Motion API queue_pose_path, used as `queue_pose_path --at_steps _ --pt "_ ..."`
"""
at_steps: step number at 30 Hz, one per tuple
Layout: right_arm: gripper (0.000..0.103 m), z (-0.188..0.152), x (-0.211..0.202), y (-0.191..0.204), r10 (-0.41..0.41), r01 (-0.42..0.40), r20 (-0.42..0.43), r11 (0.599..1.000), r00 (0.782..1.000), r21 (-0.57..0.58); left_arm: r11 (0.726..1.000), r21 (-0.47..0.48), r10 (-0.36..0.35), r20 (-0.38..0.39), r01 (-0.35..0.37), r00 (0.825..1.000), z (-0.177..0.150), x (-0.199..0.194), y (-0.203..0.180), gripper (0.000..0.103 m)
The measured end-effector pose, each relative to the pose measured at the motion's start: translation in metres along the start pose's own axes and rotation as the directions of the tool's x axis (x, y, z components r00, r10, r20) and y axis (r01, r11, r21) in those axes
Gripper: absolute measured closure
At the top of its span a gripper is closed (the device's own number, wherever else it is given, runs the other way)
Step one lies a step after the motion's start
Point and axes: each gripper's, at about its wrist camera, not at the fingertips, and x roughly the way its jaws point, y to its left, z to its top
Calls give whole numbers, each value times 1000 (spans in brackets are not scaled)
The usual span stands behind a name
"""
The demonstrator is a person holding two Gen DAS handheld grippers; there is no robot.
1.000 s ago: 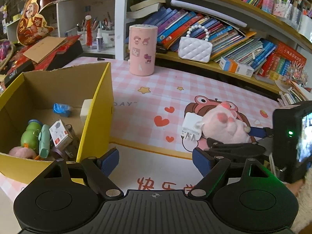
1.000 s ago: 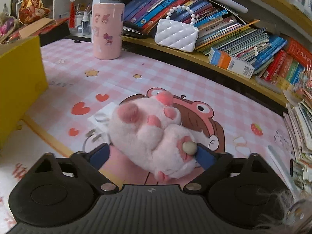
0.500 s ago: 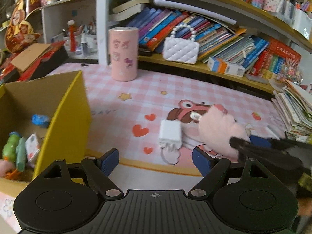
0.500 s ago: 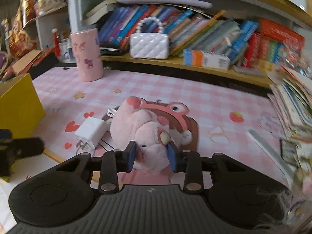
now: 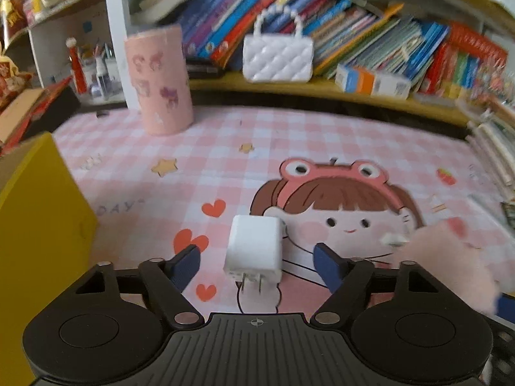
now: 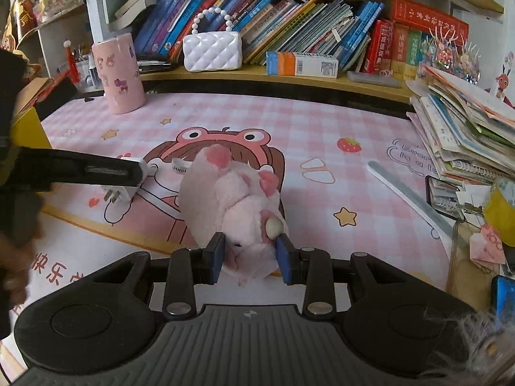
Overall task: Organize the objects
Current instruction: 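Grasp the white charger plug with left tool while right tool grasps the pink pig, then lift and carry the charger plug and pink pig over the yellow box with both tools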
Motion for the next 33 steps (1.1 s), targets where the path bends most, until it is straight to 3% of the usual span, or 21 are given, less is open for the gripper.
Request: queue_pose_path --at_steps 2,5,7,9,12,15,17,19,22,33 --pt "69 0 1 -1 1 -1 -7 1000 1000 0 1000 16 9 -18 -9 1000 1 13 -2 30" --pt "62 1 4 -2 -3 3 -20 1000 1000 5 999 43 13 -41 -11 999 2 26 -4 45" --pt "40 2 7 -1 -14 14 -15 1000 1000 -1 999 36 -3 -49 5 999 1 30 -2 61" --pt "27 5 13 1 -22 22 -12 999 1000 -27 999 34 -14 -49 15 999 2 30 0 62" --pt "23 11 26 6 -31 31 -11 997 999 -73 999 38 -23 -64 25 998 2 27 3 62" --pt "23 16 42 11 -39 38 -10 994 999 -102 999 26 -39 -48 40 998 2 13 7 62" --pt "28 17 52 12 -49 46 -22 993 999 -104 998 7 -56 -39 57 998 2 3 11 62" --pt "41 17 59 12 -48 45 -34 994 998 -95 997 -9 -77 -29 77 997 1 -9 15 62" --pt "48 17 55 12 -53 51 -23 996 998 -72 994 -20 -106 -12 106 994 0 -25 18 62" --pt "48 -4 -10 21 -22 22 0 997 1000 71 984 -20 -175 45 176 983 -17 -79 26 62"
